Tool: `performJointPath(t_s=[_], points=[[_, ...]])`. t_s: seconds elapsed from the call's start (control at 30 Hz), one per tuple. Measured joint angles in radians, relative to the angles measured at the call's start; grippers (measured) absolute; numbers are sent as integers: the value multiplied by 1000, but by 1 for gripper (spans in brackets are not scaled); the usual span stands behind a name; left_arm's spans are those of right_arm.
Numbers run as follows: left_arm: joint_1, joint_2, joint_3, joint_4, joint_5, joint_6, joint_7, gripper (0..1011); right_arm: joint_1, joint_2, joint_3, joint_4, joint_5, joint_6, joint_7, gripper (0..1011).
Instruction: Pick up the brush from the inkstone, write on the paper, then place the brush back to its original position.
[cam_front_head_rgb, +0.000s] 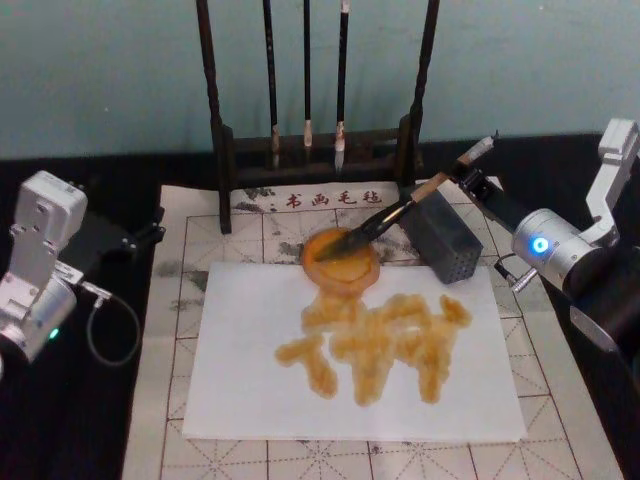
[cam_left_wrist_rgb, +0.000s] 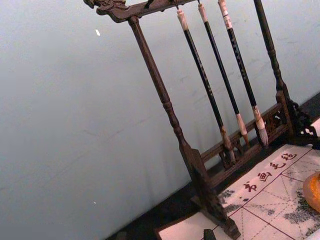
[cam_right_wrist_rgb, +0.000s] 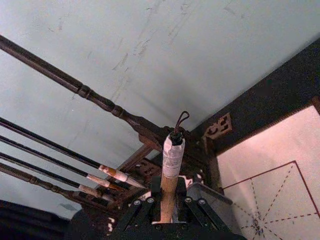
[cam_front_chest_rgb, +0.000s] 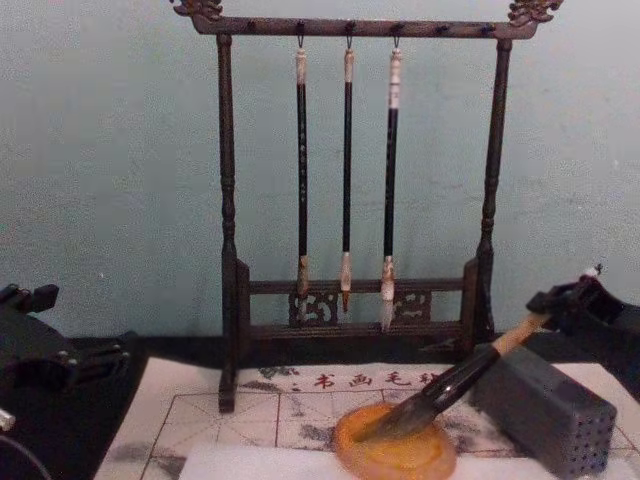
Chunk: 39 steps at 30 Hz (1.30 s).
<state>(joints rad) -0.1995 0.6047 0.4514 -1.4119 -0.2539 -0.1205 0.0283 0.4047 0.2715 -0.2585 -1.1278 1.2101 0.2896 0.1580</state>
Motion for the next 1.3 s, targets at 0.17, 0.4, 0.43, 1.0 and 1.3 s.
performJointPath(t_s=[0.17, 0.4, 0.43, 1.0, 1.3], points=[[0, 0, 0, 0, 0, 0, 0, 1001, 0, 0, 0, 0, 0, 0, 0, 192], [0, 0, 0, 0, 0, 0, 0, 1001, 0, 2, -2, 0, 3, -6, 6, 192], [0, 0, 0, 0, 0, 0, 0, 1001, 1, 3, -3, 0, 5, -8, 9, 192], [0, 0, 0, 0, 0, 0, 0, 1001, 16, 31, -41, -18, 47, -33, 53, 192], [0, 0, 0, 0, 0, 0, 0, 1001, 41, 57, -93, -10, 21, -46, 79, 192]])
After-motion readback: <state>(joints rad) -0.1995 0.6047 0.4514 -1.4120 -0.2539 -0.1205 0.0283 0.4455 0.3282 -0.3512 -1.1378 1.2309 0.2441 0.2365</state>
